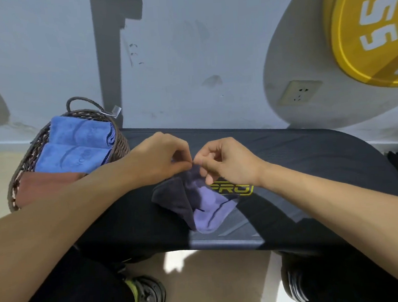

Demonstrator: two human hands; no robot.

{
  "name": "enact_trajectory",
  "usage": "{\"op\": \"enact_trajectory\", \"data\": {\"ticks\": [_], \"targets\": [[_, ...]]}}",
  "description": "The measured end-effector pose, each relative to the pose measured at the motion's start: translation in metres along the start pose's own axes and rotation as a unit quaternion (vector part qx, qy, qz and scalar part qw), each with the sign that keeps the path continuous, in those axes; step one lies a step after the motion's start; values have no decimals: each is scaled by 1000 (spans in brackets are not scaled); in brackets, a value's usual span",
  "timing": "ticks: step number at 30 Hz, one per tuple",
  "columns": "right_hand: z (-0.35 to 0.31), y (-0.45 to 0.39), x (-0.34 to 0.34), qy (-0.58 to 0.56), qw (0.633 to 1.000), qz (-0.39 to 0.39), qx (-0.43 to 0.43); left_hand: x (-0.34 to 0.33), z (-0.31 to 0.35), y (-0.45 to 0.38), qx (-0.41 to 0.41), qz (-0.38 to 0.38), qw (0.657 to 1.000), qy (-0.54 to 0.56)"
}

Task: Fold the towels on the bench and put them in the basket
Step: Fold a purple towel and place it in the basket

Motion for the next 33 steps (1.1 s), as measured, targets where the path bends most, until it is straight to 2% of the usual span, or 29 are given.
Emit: {"op": "enact_trajectory", "data": {"ticks": [1,3,5,7,9,14,19,23,25,28,31,33], "targets": [[5,1,-2,-4,1000,-4,-21,-3,-4,-1,14,-33,999,-5],[20,5,-9,68,995,-27,-60,-22,-11,0,31,-136,990,-23],[40,13,-23,165,980,-89,-72,-49,-17,4,29,-219,975,-19],[60,21,-42,236,955,-166,-76,-75,-23,10,29,-271,962,-24],[79,26,-57,323,921,-207,-60,-93,-31,14,32,-288,955,-54],[102,27,-64,417,890,-183,-15,-106,-38,20,27,-301,947,-108],[108,21,-56,367,918,-144,-30,-121,-32,26,18,-331,932,-144],[101,20,-46,332,924,-188,-39,-117,-25,24,20,-316,939,-136],[88,22,-35,276,943,-173,-62,-109,-22,21,14,-295,948,-116],[59,26,-9,106,985,-83,-110,-91,-15,15,28,-249,968,8],[28,38,19,-21,995,-8,-97,-74,3,13,36,-177,971,159],[12,48,31,-56,995,27,-75,-72,18,9,10,-94,975,201]]}}
Point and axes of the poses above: each hand's wrist, its own y-axis away from the middle knuckle, its own x-axis out of the back of the hand, z = x × y, the point moved 1 cm from there along -y, towards the middle knuckle, and after that the axes turned 10 degrees about -z, right-handed, at the moved point
